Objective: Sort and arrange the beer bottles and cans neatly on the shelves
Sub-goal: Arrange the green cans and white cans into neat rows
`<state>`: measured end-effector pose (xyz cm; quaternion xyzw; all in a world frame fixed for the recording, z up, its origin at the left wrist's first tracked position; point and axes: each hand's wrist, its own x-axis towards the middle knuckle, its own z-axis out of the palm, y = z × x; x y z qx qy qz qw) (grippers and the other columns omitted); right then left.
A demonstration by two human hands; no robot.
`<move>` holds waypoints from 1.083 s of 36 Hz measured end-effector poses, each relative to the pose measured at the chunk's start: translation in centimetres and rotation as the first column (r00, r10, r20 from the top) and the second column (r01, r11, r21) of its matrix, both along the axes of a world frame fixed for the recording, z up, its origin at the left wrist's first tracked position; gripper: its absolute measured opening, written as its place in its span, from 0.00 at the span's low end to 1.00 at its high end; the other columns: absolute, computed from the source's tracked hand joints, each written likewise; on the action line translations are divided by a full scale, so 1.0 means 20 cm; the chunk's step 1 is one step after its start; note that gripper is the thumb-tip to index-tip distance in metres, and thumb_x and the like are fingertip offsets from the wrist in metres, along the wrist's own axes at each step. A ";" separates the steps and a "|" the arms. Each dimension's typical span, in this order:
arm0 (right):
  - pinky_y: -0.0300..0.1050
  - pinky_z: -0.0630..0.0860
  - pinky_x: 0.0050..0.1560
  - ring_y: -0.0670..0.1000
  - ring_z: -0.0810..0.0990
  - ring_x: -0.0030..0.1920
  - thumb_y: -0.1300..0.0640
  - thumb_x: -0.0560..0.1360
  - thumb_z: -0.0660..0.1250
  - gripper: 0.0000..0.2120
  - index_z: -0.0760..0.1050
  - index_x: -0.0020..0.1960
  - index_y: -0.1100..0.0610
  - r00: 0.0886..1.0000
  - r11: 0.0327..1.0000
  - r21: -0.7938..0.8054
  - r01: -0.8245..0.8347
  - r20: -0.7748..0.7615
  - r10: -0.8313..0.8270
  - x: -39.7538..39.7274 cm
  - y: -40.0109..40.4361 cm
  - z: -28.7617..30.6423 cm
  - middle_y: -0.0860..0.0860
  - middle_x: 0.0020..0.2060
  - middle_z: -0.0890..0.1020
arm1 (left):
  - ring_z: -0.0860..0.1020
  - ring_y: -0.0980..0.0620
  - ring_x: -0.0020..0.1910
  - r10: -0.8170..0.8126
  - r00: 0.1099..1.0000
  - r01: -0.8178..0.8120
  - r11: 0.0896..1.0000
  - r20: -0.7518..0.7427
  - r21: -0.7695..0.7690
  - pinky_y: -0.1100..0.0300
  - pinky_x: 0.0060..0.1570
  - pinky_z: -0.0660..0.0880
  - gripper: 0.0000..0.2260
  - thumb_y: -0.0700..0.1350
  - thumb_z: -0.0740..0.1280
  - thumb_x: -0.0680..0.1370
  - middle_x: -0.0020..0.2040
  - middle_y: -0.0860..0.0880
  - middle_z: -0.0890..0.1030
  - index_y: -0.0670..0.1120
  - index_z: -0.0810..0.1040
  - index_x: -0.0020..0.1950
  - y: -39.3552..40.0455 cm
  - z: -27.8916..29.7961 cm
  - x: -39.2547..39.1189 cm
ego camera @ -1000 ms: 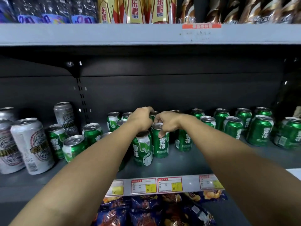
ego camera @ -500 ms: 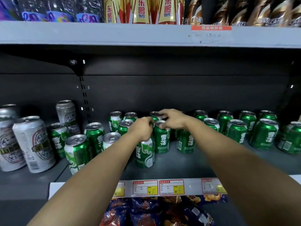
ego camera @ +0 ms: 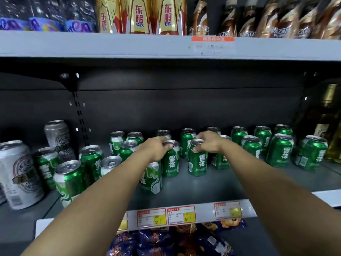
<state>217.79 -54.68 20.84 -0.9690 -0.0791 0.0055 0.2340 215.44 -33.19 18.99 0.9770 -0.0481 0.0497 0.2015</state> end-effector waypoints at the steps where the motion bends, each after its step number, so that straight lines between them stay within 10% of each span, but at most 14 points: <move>1: 0.41 0.66 0.56 0.55 0.72 0.67 0.50 0.72 0.74 0.30 0.69 0.71 0.57 1.000 1.000 -0.008 -0.003 -0.001 0.003 0.00 0.00 0.00 0.54 0.69 0.72 | 0.70 0.43 0.69 0.003 1.000 -0.003 1.000 -0.003 -0.007 0.50 0.66 0.69 0.25 0.61 0.58 0.81 0.73 0.46 0.70 0.53 0.65 0.75 0.00 0.00 0.00; 11: 0.48 0.64 0.60 0.54 0.73 0.61 0.46 0.75 0.62 0.16 0.74 0.61 0.50 0.797 0.968 -0.252 -0.019 0.581 0.167 -0.16 0.24 0.08 0.50 0.58 0.79 | 0.71 0.39 0.67 0.149 0.979 -0.119 0.971 0.136 -0.206 0.54 0.61 0.67 0.22 0.55 0.53 0.84 0.68 0.39 0.73 0.42 0.71 0.70 0.06 0.13 -0.04; 17: 0.51 0.63 0.57 0.53 0.72 0.57 0.35 0.77 0.56 0.22 0.75 0.58 0.49 0.779 0.839 -0.485 -0.247 0.415 0.470 -0.26 0.53 0.05 0.49 0.53 0.80 | 0.77 0.42 0.58 0.230 0.963 -0.229 0.973 0.144 -0.017 0.53 0.55 0.75 0.13 0.46 0.62 0.79 0.61 0.44 0.79 0.50 0.77 0.62 0.23 0.18 -0.13; 25: 0.50 0.63 0.56 0.55 0.72 0.59 0.51 0.81 0.55 0.12 0.76 0.58 0.50 0.874 0.952 -0.267 -0.151 0.413 0.255 -0.17 0.68 0.07 0.51 0.52 0.80 | 0.78 0.43 0.56 0.356 0.917 -0.363 0.932 0.178 0.008 0.52 0.51 0.77 0.16 0.41 0.63 0.77 0.60 0.45 0.79 0.50 0.76 0.65 0.51 0.17 -0.24; 39: 0.48 0.74 0.59 0.58 0.75 0.62 0.47 0.80 0.60 0.19 0.72 0.67 0.55 0.985 0.970 -0.223 -0.101 0.115 0.129 0.02 1.04 0.13 0.56 0.65 0.75 | 0.75 0.40 0.60 0.210 0.976 -0.216 0.952 0.054 0.218 0.53 0.55 0.72 0.19 0.52 0.65 0.78 0.63 0.41 0.77 0.45 0.74 0.66 0.87 0.19 -0.01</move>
